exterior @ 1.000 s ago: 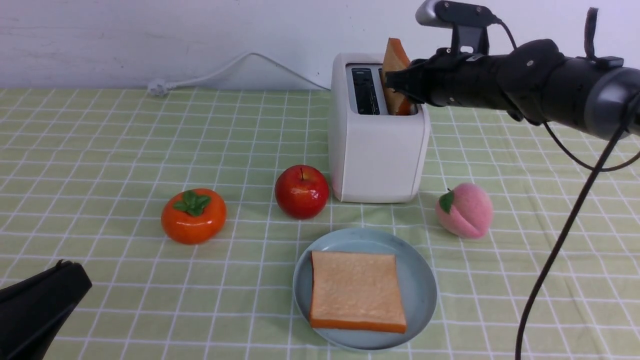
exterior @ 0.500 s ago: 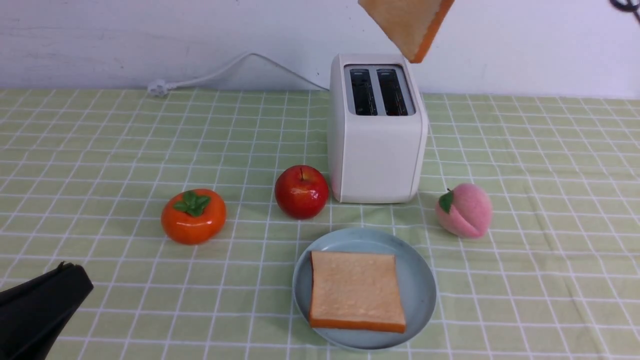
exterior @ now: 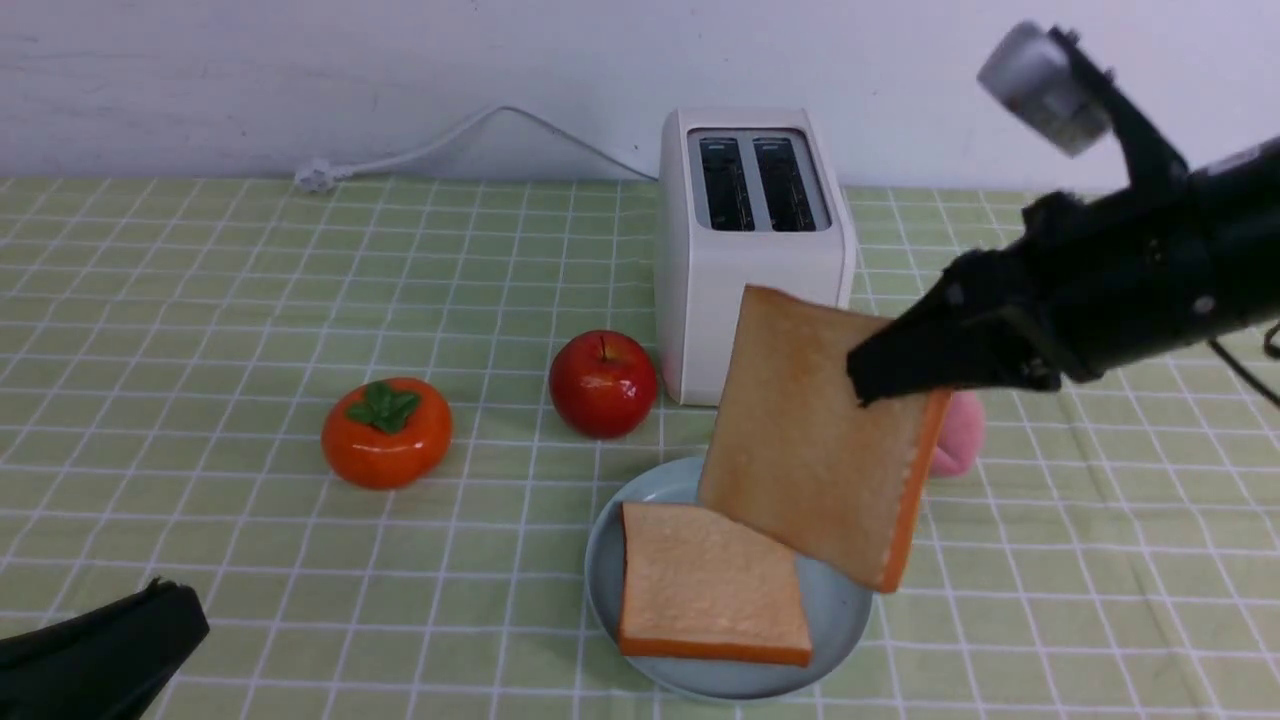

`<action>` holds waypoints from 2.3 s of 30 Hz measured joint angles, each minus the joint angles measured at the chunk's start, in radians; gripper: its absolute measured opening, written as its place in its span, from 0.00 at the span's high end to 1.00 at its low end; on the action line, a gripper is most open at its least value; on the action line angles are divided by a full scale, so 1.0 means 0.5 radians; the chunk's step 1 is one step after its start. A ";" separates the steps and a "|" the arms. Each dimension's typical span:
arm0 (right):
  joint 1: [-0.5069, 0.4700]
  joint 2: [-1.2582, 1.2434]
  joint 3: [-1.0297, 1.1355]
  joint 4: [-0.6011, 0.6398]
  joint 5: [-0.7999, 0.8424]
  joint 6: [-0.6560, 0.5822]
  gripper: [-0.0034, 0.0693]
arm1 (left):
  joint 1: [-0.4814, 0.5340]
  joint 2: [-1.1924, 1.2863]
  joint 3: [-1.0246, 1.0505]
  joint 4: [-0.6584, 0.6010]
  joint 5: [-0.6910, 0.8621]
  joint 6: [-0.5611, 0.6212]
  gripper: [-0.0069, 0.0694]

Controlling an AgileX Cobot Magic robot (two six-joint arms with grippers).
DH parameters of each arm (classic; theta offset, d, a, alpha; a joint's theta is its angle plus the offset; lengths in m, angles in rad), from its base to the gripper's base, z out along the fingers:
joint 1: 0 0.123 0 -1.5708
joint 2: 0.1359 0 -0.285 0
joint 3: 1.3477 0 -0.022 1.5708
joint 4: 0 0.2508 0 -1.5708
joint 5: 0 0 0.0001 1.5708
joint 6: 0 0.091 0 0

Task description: Take toasted bread from bread machine on green coffee tablecloth place on plate.

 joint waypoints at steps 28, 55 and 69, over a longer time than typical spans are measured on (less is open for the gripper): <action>0.000 0.589 0.049 0.624 -0.052 -0.277 0.79 | 0.000 0.000 0.002 0.045 0.011 0.008 0.91; -0.041 0.268 -0.266 -0.915 0.033 0.664 0.46 | 0.000 0.000 0.002 0.017 -0.066 0.006 0.90; -0.041 -0.992 0.249 -1.323 0.377 1.006 0.89 | 0.000 -0.184 0.002 -0.073 -0.030 0.006 0.93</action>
